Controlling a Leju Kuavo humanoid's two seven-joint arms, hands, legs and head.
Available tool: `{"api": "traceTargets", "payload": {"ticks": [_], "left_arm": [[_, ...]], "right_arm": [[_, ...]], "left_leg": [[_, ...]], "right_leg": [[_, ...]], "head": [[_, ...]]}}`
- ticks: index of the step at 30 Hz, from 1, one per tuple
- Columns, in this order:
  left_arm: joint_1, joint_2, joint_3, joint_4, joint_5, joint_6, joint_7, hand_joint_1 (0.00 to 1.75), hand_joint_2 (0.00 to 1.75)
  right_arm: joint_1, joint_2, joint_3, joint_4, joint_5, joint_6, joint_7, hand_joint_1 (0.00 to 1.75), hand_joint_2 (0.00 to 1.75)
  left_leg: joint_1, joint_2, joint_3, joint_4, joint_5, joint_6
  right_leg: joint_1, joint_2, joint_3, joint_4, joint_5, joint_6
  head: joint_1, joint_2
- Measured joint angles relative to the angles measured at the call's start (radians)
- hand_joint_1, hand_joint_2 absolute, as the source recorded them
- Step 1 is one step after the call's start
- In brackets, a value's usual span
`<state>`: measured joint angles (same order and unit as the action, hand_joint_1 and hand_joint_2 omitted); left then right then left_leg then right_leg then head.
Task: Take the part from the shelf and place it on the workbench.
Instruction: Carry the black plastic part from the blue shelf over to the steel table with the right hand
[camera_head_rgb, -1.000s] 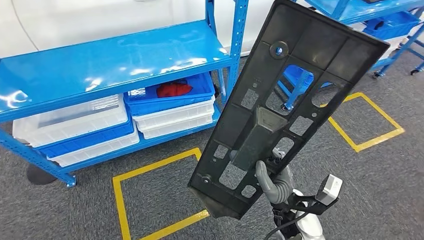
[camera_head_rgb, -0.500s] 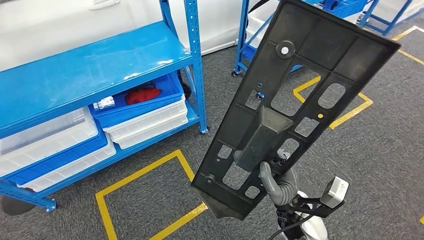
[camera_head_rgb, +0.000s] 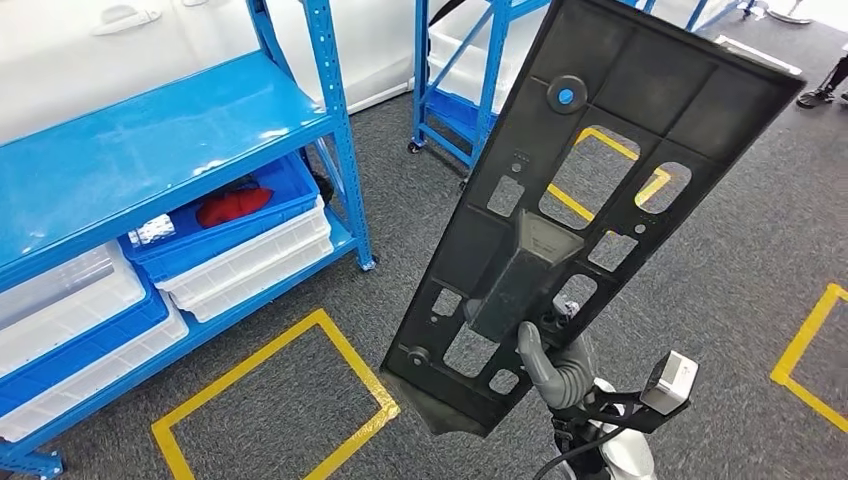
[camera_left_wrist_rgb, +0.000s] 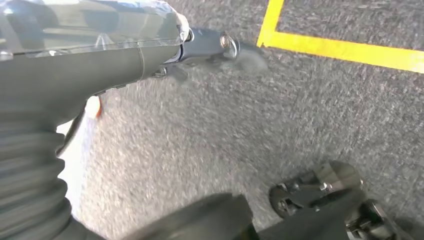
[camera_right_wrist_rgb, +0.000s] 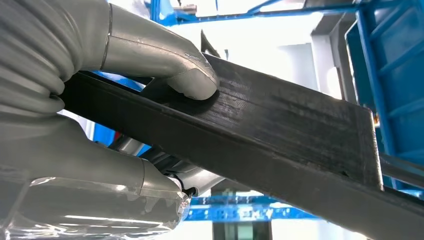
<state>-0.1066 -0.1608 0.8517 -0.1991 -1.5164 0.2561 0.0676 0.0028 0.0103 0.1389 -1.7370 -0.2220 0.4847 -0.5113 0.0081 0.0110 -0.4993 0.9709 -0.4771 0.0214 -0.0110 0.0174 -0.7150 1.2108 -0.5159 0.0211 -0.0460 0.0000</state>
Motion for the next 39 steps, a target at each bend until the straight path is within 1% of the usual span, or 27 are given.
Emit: {"api": "traceTargets", "payload": {"ticks": [1,2,3,4,6,8,10,11,13,15,16,17,18,19,20,21,22,24,26,28,30,32,33,34,35,37,39], "left_arm": [[-0.001,0.009,0.0,0.0,0.001,0.002,-0.002,0.0,1.75],[0.0,0.018,0.0,0.0,0.004,0.006,-0.006,0.0,1.75],[0.0,0.025,0.0,0.0,0.007,0.012,-0.011,0.0,1.75],[-0.001,0.033,0.0,0.0,0.011,0.018,-0.017,0.0,1.75],[0.001,0.052,0.0,0.0,0.018,0.033,-0.024,0.0,1.75],[0.008,0.075,0.001,-0.001,0.021,0.046,-0.026,0.0,1.75],[0.014,0.095,0.002,-0.003,0.02,0.052,-0.029,0.0,1.75],[0.015,0.102,0.002,-0.004,0.014,0.052,-0.031,0.0,1.75],[0.016,0.114,-0.001,-0.005,-0.002,0.051,-0.031,0.0,1.75],[0.022,0.123,-0.004,-0.005,-0.016,0.053,-0.028,0.0,1.75],[0.027,0.128,-0.004,-0.005,-0.019,0.055,-0.027,0.0,1.75],[0.03,0.134,-0.004,-0.005,-0.02,0.059,-0.027,0.0,1.75],[0.032,0.141,-0.004,-0.005,-0.017,0.066,-0.028,0.0,1.75],[0.032,0.149,-0.004,-0.005,-0.012,0.074,-0.03,0.0,1.75],[0.031,0.158,-0.003,-0.006,-0.006,0.084,-0.033,0.0,1.75],[0.029,0.167,-0.001,-0.006,0.001,0.093,-0.036,0.0,1.75],[0.028,0.176,0.001,-0.006,0.006,0.1,-0.04,0.0,1.75],[0.023,0.193,0.005,-0.007,0.01,0.114,-0.048,0.0,1.75],[0.016,0.206,0.006,-0.01,0.009,0.132,-0.056,0.0,1.75],[0.009,0.217,0.006,-0.016,0.002,0.162,-0.061,0.0,1.75],[0.008,0.227,0.005,-0.02,-0.007,0.195,-0.059,0.0,1.75],[0.01,0.237,0.006,-0.022,-0.012,0.225,-0.053,0.0,1.75],[0.01,0.242,0.006,-0.022,-0.012,0.242,-0.053,0.0,1.75],[0.009,0.245,0.007,-0.023,-0.01,0.266,-0.056,0.0,1.75],[0.006,0.249,0.009,-0.025,-0.006,0.292,-0.063,0.0,1.75],[0.0,0.255,0.017,-0.029,0.007,0.342,-0.083,0.0,1.75],[-0.006,0.262,0.027,-0.032,0.02,0.384,-0.11,0.0,1.75]], "right_arm": [[0.0,0.0,-0.001,0.001,0.0,0.002,0.0,1.75,1.75],[0.001,0.0,-0.002,0.001,0.0,0.004,0.0,1.75,1.75],[0.001,0.0,-0.004,0.002,-0.001,0.006,0.0,1.75,1.75],[0.001,0.0,-0.005,0.002,-0.001,0.009,0.0,1.75,1.75],[-0.001,0.0,-0.008,0.002,-0.003,0.017,0.0,1.75,1.75],[-0.005,0.0,-0.009,0.003,-0.005,0.022,-0.001,1.75,1.75],[-0.007,0.0,-0.01,0.006,-0.008,0.024,-0.003,1.75,1.75],[-0.008,0.001,-0.011,0.007,-0.008,0.025,-0.003,1.75,1.75],[-0.016,0.002,-0.012,0.01,-0.01,0.029,-0.003,1.75,1.75],[-0.027,0.006,-0.012,0.015,-0.01,0.034,-0.002,1.75,1.75],[-0.031,0.008,-0.012,0.018,-0.011,0.036,-0.002,1.75,1.75],[-0.032,0.009,-0.012,0.021,-0.011,0.037,-0.001,1.75,1.75],[-0.032,0.009,-0.012,0.023,-0.011,0.037,0.001,1.75,1.75],[-0.032,0.009,-0.012,0.025,-0.011,0.038,0.003,1.75,1.75],[-0.032,0.009,-0.012,0.026,-0.011,0.039,0.006,1.75,1.75],[-0.032,0.01,-0.012,0.027,-0.012,0.04,0.008,1.75,1.75],[-0.033,0.01,-0.012,0.027,-0.012,0.042,0.009,1.75,1.75],[-0.034,0.01,-0.012,0.028,-0.013,0.047,0.011,1.75,1.75],[-0.032,0.01,-0.013,0.028,-0.013,0.051,0.012,1.75,1.75],[-0.032,0.01,-0.013,0.028,-0.013,0.053,0.013,1.75,1.75],[-0.033,0.01,-0.013,0.029,-0.013,0.054,0.013,1.75,1.75],[-0.03,0.01,-0.013,0.03,-0.013,0.054,0.014,1.75,1.75],[-0.028,0.01,-0.013,0.031,-0.013,0.054,0.014,1.75,1.75],[-0.026,0.01,-0.013,0.032,-0.013,0.054,0.014,1.75,1.75],[-0.024,0.01,-0.013,0.033,-0.013,0.054,0.013,1.75,1.75],[-0.022,0.01,-0.013,0.033,-0.014,0.054,0.012,1.75,1.75],[-0.02,0.01,-0.013,0.033,-0.016,0.052,0.008,1.75,1.75]], "left_leg": [[-0.001,0.013,-0.001,0.0,-0.001,0.001],[-0.001,0.026,0.0,0.001,-0.002,0.0],[0.001,0.039,0.001,0.001,-0.004,-0.003],[0.002,0.049,0.003,0.002,-0.007,-0.007],[0.002,0.068,0.007,0.009,-0.017,-0.019],[-0.002,0.085,0.008,0.015,-0.028,-0.033],[-0.004,0.101,0.014,0.014,-0.033,-0.044],[-0.002,0.1,0.016,0.014,-0.036,-0.05],[0.002,0.064,0.0,0.057,-0.069,-0.057],[0.004,0.017,-0.058,0.181,-0.135,-0.06],[0.004,0.007,-0.093,0.251,-0.16,-0.06],[0.004,0.002,-0.121,0.3,-0.17,-0.059],[0.004,-0.001,-0.134,0.313,-0.158,-0.056],[0.004,-0.005,-0.129,0.286,-0.128,-0.053],[0.004,-0.015,-0.108,0.226,-0.085,-0.048],[0.004,-0.037,-0.082,0.157,-0.047,-0.043],[0.005,-0.058,-0.06,0.096,-0.021,-0.04],[0.004,-0.081,-0.041,0.043,-0.007,-0.036],[0.004,-0.063,-0.04,0.036,-0.002,-0.028],[0.007,-0.041,-0.037,0.027,0.007,-0.016],[0.005,-0.016,-0.037,0.022,0.011,-0.008],[0.001,0.011,-0.038,0.023,0.01,-0.005],[0.0,0.024,-0.038,0.023,0.01,-0.005],[0.0,0.037,-0.038,0.024,0.009,-0.006],[-0.001,0.047,-0.038,0.024,0.007,-0.007],[-0.004,0.065,-0.036,0.028,0.002,-0.013],[-0.009,0.084,-0.035,0.031,-0.002,-0.023]], "right_leg": [[-0.004,-0.006,-0.031,0.064,-0.023,0.004],[-0.009,-0.01,-0.048,0.1,-0.028,0.008],[-0.012,-0.014,-0.045,0.094,-0.014,0.011],[-0.016,-0.021,-0.02,0.048,0.016,0.014],[-0.016,-0.055,0.057,-0.094,0.074,0.015],[-0.011,-0.075,0.096,-0.17,0.088,0.001],[-0.006,-0.062,0.093,-0.174,0.082,-0.018],[-0.006,-0.053,0.092,-0.175,0.082,-0.025],[-0.009,-0.037,0.092,-0.18,0.085,-0.039],[-0.008,-0.016,0.091,-0.182,0.087,-0.049],[-0.005,-0.004,0.091,-0.182,0.087,-0.051],[-0.003,0.01,0.091,-0.181,0.087,-0.053],[0.0,0.024,0.092,-0.181,0.087,-0.053],[0.001,0.037,0.093,-0.18,0.087,-0.053],[0.002,0.05,0.095,-0.18,0.087,-0.053],[0.002,0.062,0.097,-0.179,0.087,-0.052],[0.003,0.074,0.096,-0.177,0.088,-0.049],[0.002,0.096,0.089,-0.177,0.093,-0.038],[0.0,0.111,0.083,-0.179,0.1,-0.024],[0.004,0.075,0.069,-0.153,0.08,-0.015],[0.005,0.017,0.023,-0.052,0.02,-0.01],[0.0,-0.003,-0.029,0.064,-0.028,-0.005],[-0.002,-0.007,-0.035,0.082,-0.028,-0.003],[-0.004,-0.011,-0.022,0.064,-0.011,-0.002],[-0.005,-0.02,0.008,0.012,0.018,-0.003],[0.001,-0.065,0.08,-0.116,0.06,-0.009],[0.011,-0.089,0.111,-0.179,0.068,-0.021]], "head": [[0.0,0.0],[0.0,0.0],[0.0,0.0],[0.0,0.0],[0.0,0.0],[0.0,0.0],[-0.001,0.0],[-0.001,0.0],[-0.001,0.0],[-0.001,0.0],[-0.001,0.0],[-0.001,0.0],[-0.001,0.0],[-0.001,0.0],[-0.001,0.0],[-0.001,0.0],[-0.001,0.0],[-0.001,0.0],[-0.001,0.0],[0.0,0.0],[0.0,0.0],[0.0,0.0],[0.0,0.0],[0.0,0.0],[0.0,0.0],[0.0,0.0],[0.0,0.0]]}}
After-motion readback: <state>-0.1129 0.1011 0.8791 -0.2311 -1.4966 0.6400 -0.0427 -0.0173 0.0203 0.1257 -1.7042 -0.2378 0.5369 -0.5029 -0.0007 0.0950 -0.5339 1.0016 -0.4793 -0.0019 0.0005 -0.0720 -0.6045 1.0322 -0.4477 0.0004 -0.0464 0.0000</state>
